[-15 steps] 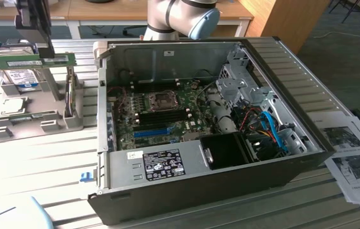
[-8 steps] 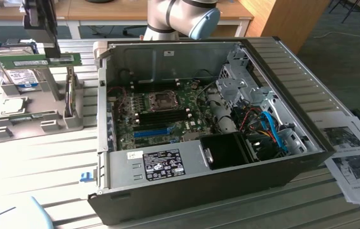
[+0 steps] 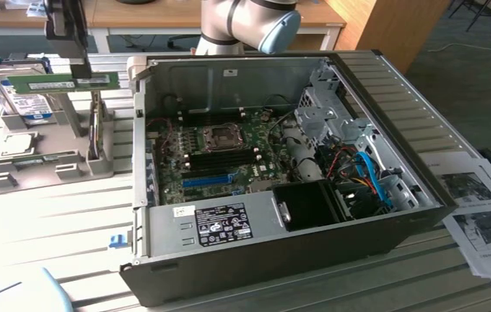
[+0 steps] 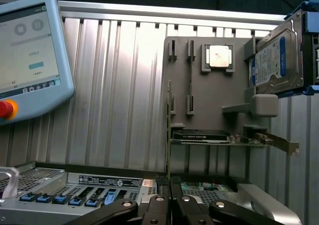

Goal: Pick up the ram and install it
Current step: 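Pick up the ram and move it above insertion slot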

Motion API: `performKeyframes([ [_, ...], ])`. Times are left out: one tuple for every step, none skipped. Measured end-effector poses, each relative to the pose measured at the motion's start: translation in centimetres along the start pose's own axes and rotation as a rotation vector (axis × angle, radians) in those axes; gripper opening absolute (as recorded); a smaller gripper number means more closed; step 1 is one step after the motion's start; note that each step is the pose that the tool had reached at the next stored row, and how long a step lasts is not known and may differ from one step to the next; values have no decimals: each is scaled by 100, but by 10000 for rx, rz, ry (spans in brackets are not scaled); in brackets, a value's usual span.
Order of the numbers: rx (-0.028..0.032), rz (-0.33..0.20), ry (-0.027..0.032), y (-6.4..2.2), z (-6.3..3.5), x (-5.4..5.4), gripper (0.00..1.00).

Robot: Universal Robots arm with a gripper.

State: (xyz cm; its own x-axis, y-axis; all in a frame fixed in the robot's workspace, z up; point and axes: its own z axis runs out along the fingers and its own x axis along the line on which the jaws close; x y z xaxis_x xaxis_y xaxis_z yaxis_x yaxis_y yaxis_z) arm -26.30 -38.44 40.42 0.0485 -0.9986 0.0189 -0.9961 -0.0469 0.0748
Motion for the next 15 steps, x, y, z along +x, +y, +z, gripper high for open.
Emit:
performKeyframes([
  [-2,0,0,-17,-1,1,11],
  [-6,0,0,-34,-3,2,11],
  [-8,0,-1,-50,-4,2,11],
  [-12,0,0,-68,-6,3,11],
  [-14,-1,0,-85,-6,4,11],
  [-16,-1,-1,-102,-7,5,11],
  [-19,-1,0,-119,-9,6,11],
  [-22,-1,-1,-135,-10,7,11],
  [-24,-2,-1,-151,-11,8,11],
  [-26,-1,0,-167,-13,8,11],
  [-29,-1,-1,-186,-14,9,11],
  [-32,-1,0,-204,-16,10,11],
  [-34,-1,-1,-222,-17,11,11],
  [-36,-1,-1,-240,-18,12,11],
  [-38,-1,-1,-259,-19,13,11],
])
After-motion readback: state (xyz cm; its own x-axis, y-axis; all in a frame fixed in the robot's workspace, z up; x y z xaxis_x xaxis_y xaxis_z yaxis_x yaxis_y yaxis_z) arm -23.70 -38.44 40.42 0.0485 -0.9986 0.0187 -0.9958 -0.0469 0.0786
